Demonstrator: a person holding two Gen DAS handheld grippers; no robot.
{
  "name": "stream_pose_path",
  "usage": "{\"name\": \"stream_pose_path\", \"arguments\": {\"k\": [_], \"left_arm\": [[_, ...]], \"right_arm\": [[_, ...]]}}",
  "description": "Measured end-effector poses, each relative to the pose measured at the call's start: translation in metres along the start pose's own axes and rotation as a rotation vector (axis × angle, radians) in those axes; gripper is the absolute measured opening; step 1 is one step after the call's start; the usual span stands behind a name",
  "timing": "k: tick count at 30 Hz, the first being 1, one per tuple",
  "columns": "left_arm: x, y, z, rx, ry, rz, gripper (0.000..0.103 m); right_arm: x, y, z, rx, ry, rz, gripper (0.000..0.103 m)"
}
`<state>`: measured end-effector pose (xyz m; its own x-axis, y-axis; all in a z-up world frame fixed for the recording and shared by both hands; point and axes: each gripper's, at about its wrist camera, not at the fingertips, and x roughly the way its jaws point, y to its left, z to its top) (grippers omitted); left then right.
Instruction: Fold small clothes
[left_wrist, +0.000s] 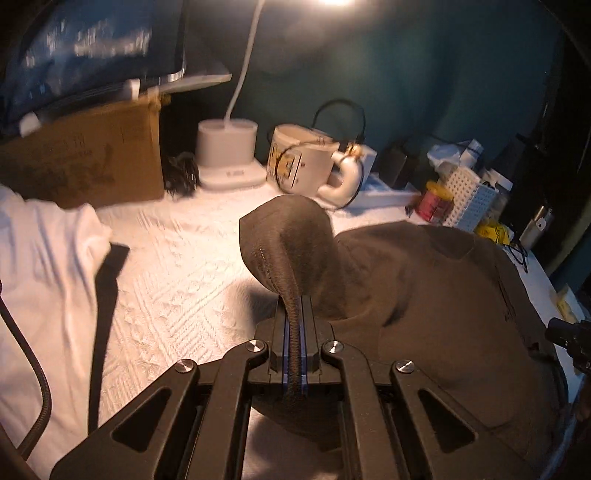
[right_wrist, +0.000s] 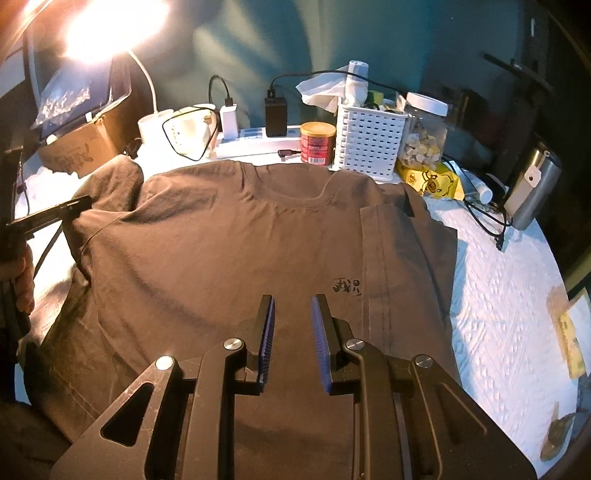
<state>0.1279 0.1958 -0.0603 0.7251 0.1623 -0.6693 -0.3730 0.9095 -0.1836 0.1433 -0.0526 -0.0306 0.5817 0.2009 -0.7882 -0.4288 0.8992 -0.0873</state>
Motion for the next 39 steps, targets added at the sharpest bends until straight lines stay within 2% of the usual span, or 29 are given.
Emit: {"name": "stream_pose_path", "arguments": {"k": [8,14,21,25,32,34,38,39], "left_arm": [[-0.005,-0.037,0.002,0.097,-0.015,0.032,0.003],[0.001,-0.076,-0.002,0.179,0.002,-0.006,0.003],[0.026,-0.117,-0.015,0.280,0.076,-0.018,0.003],[0.039,-0.128,-0.025,0.303,0.132,-0.030,0.003],[0.048,-0.147,-0.040,0.334,0.217,-0.101,0.004],[0.050,-0.150,-0.046,0.345,0.248,-0.119,0.008],[0.034,-0.150,-0.049,0.339,0.247,-0.189,0.032],[0.027,-0.149,-0.048,0.334,0.244,-0.208,0.034]], "right_arm": [[-0.007,-0.030,-0.020,0.077,-0.023,0.015,0.023],[-0.011,-0.054,-0.038,0.130,-0.028,0.010,0.023],[-0.014,-0.082,-0.057,0.193,-0.034,0.006,0.023],[-0.013,-0.092,-0.066,0.219,-0.027,0.001,0.023],[-0.014,-0.095,-0.072,0.233,-0.025,0.001,0.023],[-0.015,-0.093,-0.072,0.231,-0.028,0.001,0.023],[-0.017,-0.089,-0.072,0.225,-0.029,0.001,0.023],[-0.017,-0.088,-0.072,0.223,-0.027,0.001,0.023]]}}
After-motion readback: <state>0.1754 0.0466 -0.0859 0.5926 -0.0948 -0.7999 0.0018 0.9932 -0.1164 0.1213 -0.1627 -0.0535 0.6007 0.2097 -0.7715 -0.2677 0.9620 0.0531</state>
